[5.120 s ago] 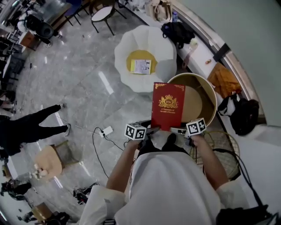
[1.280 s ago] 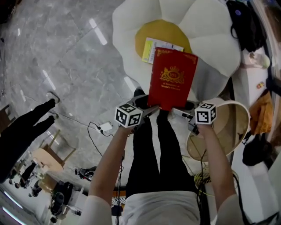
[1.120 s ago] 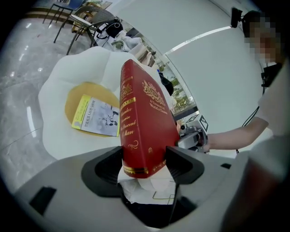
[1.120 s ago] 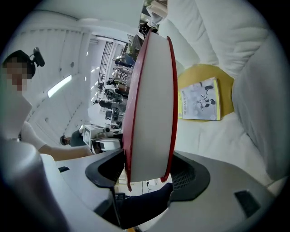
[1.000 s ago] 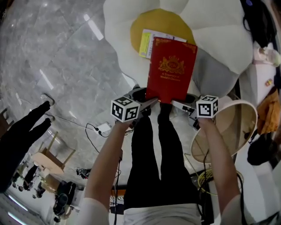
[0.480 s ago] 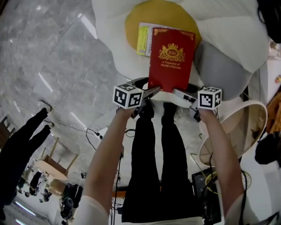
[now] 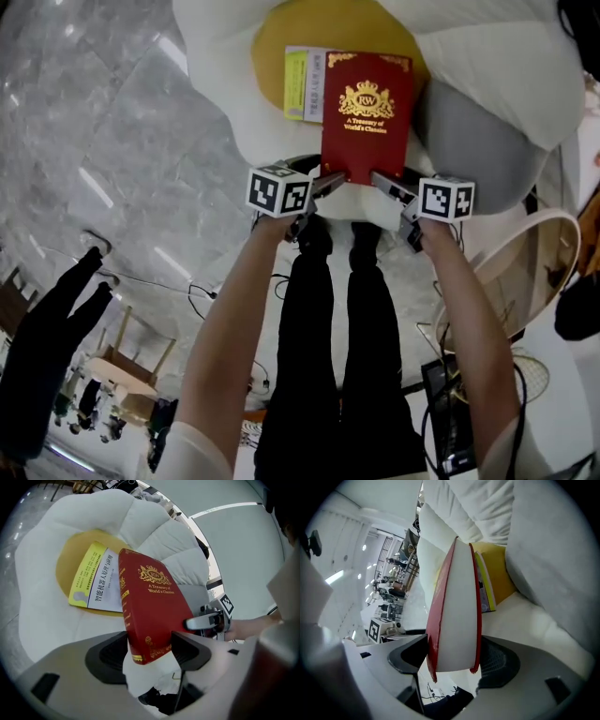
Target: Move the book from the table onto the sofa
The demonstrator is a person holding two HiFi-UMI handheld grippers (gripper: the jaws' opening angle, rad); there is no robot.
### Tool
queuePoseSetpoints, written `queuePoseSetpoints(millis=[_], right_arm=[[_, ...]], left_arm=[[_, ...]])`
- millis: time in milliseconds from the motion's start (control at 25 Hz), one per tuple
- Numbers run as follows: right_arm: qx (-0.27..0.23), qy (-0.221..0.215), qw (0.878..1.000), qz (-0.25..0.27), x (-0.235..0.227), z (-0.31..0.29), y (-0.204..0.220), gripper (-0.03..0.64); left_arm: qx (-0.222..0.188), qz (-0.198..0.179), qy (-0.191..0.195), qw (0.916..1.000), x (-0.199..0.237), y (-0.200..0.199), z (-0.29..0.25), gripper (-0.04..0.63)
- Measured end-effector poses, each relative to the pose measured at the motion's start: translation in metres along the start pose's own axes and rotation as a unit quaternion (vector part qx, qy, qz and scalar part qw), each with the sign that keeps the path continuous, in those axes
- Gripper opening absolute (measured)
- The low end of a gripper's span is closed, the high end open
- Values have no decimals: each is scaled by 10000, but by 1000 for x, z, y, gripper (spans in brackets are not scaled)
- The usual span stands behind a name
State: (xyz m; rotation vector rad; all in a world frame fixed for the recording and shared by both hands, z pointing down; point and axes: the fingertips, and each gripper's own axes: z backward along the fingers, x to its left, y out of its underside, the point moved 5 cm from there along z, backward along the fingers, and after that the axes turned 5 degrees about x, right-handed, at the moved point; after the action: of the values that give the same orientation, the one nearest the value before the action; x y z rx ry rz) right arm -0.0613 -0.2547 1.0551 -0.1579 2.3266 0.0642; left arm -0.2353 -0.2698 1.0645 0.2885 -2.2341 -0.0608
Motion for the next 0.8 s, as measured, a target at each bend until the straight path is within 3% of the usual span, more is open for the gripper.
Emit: queuePoseSetpoints(millis=[160, 400, 680, 800], right_arm=[[-28, 700, 9975, 116, -5, -3, -3, 347], [-329, 1867, 9811, 379, -15, 7, -6, 382], [-679, 1702, 9822, 409, 2, 36, -9, 380], [-690, 1499, 9848, 547, 22, 55, -6, 379]], left_arm=[[125, -15, -16, 9999, 5, 1, -12, 288], [162, 40, -2, 9999, 11, -4, -22, 265], [134, -92, -148, 9998, -6, -7, -4, 264], [-74, -145, -175, 9997, -29, -7, 20, 213]])
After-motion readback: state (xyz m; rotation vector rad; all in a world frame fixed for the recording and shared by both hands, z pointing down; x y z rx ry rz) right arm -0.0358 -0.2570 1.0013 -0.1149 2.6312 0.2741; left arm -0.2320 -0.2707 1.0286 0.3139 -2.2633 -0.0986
